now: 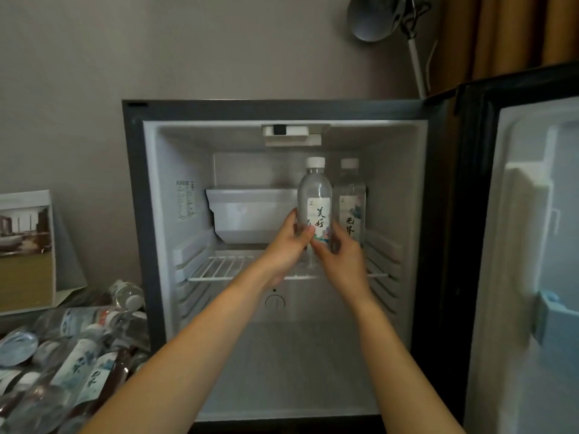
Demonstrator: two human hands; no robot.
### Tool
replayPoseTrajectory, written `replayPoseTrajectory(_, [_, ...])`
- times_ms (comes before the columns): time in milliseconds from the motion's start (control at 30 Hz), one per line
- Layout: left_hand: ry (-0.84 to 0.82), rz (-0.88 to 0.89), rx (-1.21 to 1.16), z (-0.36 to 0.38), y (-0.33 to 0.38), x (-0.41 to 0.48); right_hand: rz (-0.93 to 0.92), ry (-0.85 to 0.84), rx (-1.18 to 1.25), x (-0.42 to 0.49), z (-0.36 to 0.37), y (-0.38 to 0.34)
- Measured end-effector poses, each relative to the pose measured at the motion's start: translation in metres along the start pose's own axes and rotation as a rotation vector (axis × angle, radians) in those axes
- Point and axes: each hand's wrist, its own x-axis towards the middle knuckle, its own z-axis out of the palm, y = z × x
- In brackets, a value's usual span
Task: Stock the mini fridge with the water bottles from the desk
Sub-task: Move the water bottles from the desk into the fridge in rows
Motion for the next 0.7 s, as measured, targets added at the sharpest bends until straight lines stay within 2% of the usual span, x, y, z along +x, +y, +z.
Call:
replayPoseTrajectory(233, [0.01,-0.094,0.172,0.0,-0.012,0.019,0.139,0.111,-0.394,0.011,0.004,0.002])
replayPoseTrajectory(367, [0.086,-0.117,0.293,0.003,-0.023,0.028,0.242,0.146,-0.449,0.02,0.008,0.008])
replayPoseTrajectory(500, [0.11,-0.068,0.452,0.005,-0.028,0.03,0.261,0.153,-0.49,0.021,0.005,0.007])
replayPoseTrajectory(700, [0.091,-0.098,0.502,0.004,-0.027,0.027,0.265,0.17,-0.524,0.018,0.008,0.007])
